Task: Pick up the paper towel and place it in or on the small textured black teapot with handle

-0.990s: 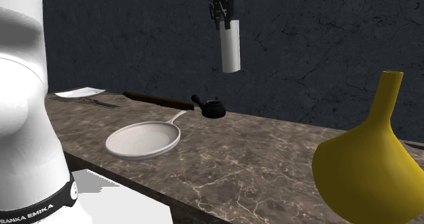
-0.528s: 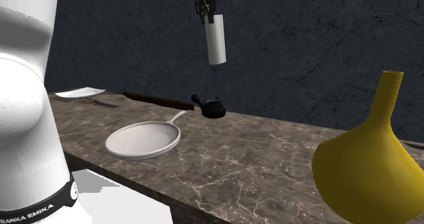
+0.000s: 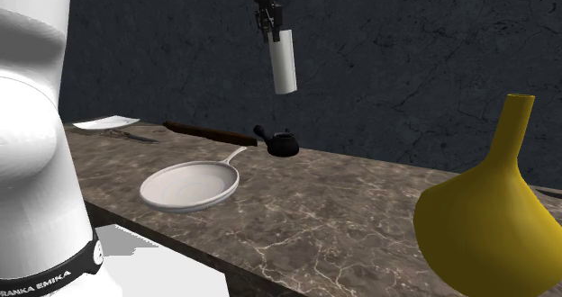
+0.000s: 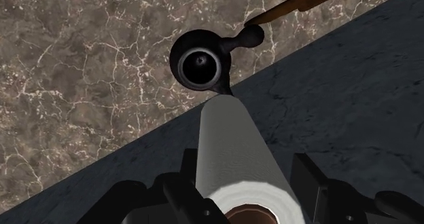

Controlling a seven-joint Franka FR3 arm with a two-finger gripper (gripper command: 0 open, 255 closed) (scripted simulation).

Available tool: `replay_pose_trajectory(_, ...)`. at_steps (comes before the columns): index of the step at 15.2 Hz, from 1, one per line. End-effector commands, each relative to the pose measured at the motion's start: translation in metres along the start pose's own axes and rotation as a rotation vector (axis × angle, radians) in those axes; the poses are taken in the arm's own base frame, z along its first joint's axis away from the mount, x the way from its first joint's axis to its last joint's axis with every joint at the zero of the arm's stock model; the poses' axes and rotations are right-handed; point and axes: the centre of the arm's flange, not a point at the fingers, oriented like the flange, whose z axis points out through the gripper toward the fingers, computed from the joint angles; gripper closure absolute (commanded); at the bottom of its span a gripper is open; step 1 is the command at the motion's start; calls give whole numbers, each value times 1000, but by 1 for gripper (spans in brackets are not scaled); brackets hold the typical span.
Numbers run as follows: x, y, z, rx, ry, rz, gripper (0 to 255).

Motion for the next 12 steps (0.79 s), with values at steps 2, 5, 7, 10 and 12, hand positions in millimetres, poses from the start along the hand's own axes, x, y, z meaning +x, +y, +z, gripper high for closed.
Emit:
replay_pose_trajectory(2, -3, 1, 16, 1, 1, 0, 255)
replay_pose_trajectory(5, -6, 2, 31, 1, 1, 0, 255)
replay_pose_trajectory(7, -8, 2, 42, 1, 1, 0, 255)
replay_pose_trajectory(10, -10, 3, 57, 1, 1, 0, 255)
replay_pose_trajectory(12, -12, 3, 68, 1, 1, 0, 255)
